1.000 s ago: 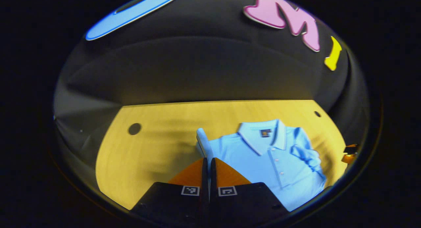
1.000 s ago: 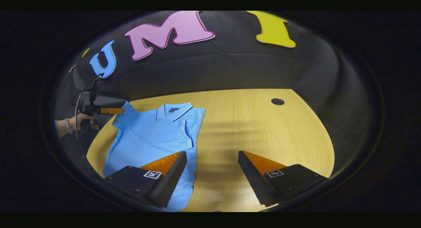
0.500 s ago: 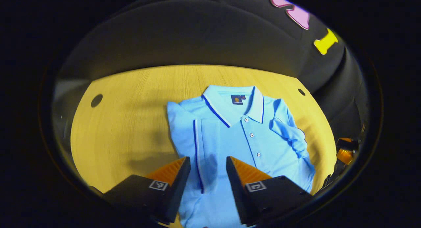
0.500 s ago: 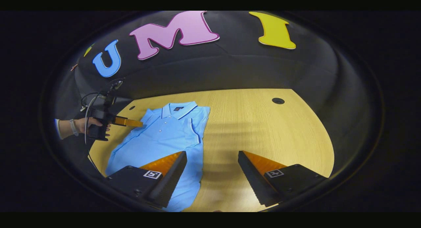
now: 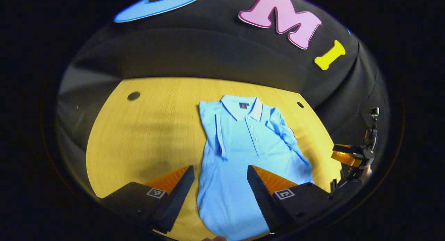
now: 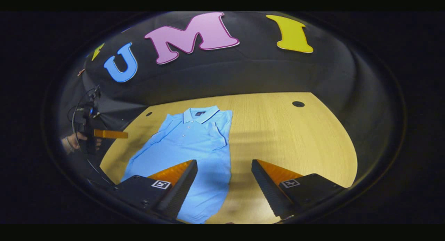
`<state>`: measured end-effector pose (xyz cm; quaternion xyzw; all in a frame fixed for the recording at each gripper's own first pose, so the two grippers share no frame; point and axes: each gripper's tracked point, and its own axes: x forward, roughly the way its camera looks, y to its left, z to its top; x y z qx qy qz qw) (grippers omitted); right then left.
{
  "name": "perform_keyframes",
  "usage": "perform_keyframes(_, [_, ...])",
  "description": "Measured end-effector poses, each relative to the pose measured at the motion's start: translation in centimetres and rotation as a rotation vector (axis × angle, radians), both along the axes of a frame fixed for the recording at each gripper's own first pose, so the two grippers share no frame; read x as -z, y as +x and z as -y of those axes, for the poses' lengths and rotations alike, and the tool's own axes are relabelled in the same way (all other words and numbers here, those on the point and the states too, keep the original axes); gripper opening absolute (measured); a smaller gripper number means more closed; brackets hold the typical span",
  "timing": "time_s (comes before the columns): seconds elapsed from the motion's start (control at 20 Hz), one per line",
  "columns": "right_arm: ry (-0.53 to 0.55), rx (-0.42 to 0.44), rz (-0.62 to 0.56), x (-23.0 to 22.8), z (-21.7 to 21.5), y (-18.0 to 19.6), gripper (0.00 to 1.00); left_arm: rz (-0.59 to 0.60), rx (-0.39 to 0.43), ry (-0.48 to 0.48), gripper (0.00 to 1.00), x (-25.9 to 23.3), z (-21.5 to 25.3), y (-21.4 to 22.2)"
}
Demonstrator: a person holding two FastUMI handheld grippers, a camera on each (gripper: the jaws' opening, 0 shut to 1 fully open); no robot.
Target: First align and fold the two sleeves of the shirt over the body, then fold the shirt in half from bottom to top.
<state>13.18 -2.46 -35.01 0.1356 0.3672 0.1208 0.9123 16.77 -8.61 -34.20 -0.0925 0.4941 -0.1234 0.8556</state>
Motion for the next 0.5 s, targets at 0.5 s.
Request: perform_keyframes(0.5, [-0.002,0.006,-0.111,3.0,-3.1,-9.4,0.98,-0.294,-0.029,-0.081,0.98,5.3,-1.4,-19.5])
